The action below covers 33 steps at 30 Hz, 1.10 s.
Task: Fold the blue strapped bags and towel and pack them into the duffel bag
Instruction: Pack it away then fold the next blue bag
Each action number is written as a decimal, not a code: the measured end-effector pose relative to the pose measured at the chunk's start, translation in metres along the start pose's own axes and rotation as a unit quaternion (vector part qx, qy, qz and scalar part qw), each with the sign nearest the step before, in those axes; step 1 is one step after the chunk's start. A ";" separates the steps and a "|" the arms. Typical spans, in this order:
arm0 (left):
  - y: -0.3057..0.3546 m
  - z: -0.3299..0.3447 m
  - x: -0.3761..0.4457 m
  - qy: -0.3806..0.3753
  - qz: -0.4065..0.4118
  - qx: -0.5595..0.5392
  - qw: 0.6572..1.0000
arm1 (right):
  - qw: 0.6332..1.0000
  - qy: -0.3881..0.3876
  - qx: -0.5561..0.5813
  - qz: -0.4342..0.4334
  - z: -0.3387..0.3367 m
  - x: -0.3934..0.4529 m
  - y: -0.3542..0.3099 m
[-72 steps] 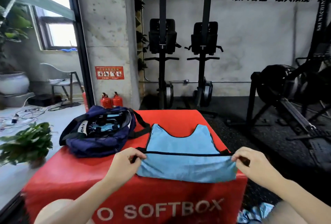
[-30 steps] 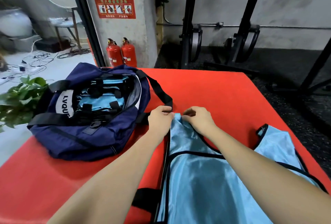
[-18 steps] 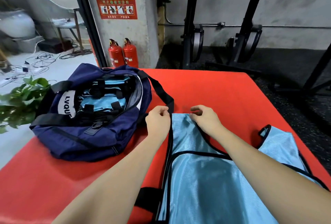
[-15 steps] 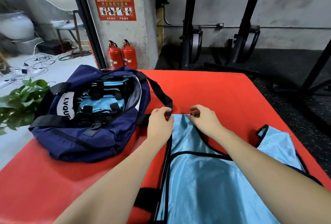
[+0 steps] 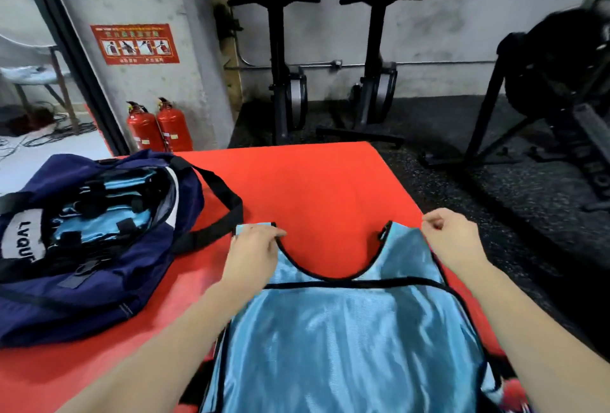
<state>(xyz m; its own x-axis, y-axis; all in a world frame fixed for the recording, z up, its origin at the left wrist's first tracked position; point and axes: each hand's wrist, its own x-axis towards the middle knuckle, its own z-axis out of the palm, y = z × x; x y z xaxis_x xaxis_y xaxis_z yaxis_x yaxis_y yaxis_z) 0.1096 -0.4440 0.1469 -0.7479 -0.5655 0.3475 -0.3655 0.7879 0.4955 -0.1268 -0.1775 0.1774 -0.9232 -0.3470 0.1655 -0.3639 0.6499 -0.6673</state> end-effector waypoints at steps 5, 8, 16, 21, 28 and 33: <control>0.108 0.051 0.005 -0.103 0.061 -0.113 0.986 | 0.999 -0.027 -0.016 0.036 -0.011 0.002 0.034; 0.162 0.078 0.026 -0.152 0.008 -0.150 0.977 | 0.996 -0.069 -0.028 0.041 -0.008 0.005 0.040; 0.193 0.125 0.077 -0.134 -0.195 -0.235 0.943 | 0.982 -0.170 -0.077 0.005 0.004 0.014 0.034; 0.187 0.128 0.069 -0.084 -0.233 -0.364 0.898 | 0.981 -0.187 -0.035 0.039 0.002 0.024 0.037; 0.183 0.123 0.054 -0.069 -0.200 -0.481 0.851 | 0.978 -0.146 0.118 0.091 0.011 0.029 0.026; 0.179 0.125 0.054 -0.058 -0.213 -0.507 0.833 | 0.889 -0.121 0.404 0.177 0.010 0.031 0.023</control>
<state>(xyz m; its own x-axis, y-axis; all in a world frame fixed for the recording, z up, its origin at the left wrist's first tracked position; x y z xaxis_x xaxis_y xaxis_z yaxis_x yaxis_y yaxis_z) -0.0653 -0.3030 0.1550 -0.7395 -0.6680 -0.0827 0.0006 -0.1235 0.9923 -0.1621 -0.1801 0.1597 -0.8728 -0.4165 -0.2545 0.2420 0.0835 -0.9667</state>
